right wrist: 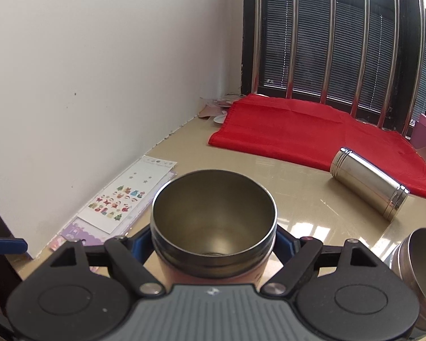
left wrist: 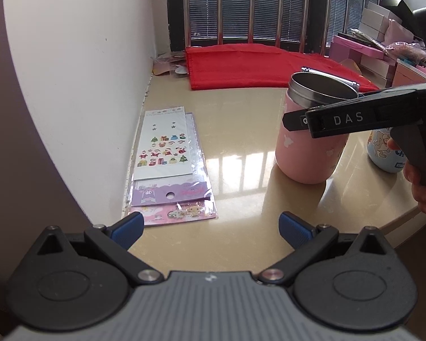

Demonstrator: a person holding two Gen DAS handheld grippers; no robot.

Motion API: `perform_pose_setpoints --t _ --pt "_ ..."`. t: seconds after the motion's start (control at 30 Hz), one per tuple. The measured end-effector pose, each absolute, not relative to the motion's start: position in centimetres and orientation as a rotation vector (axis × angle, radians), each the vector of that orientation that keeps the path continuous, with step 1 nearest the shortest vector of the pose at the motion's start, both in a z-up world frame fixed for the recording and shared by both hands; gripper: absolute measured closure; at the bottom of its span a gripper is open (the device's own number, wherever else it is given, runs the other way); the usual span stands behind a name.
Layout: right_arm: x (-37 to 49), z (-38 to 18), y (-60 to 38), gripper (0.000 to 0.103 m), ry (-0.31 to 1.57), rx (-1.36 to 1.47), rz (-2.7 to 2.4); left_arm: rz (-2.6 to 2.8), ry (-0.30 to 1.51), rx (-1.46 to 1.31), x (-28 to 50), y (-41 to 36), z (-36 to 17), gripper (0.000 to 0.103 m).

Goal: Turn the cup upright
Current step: 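Rotate the held pink cup rim-up and lower it onto the table with the right tool, then open the right tool and lift it away from the upright cup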

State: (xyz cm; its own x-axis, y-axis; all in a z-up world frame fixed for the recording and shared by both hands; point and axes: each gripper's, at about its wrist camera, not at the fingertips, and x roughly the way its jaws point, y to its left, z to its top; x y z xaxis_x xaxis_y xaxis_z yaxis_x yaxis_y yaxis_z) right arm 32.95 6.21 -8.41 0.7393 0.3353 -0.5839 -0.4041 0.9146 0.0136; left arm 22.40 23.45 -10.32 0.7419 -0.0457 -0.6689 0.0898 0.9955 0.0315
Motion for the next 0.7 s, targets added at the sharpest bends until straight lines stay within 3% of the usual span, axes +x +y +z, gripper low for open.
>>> perform_pose_setpoints --t 0.17,0.2,0.23,0.27,0.7 --pt "32.7 -8.6 6.1 0.020 0.588 -0.113 0.401 -0.077 0.726 0.066 22.4 23.3 -10.3 0.000" --pt "32.5 -8.6 6.1 0.015 0.574 -0.116 0.400 -0.080 0.724 0.066 22.4 23.3 -10.2 0.000" --pt "32.0 -8.4 6.0 0.003 0.536 -0.124 0.395 -0.080 0.722 0.068 22.4 23.3 -10.2 0.000" --pt "31.4 -8.1 5.8 0.000 0.483 -0.128 0.388 -0.082 0.721 0.068 22.4 23.3 -10.2 0.000" --pt "20.5 -3.8 -1.0 0.000 0.169 -0.026 0.353 -0.036 0.573 0.017 18.5 18.7 -7.1 0.000"
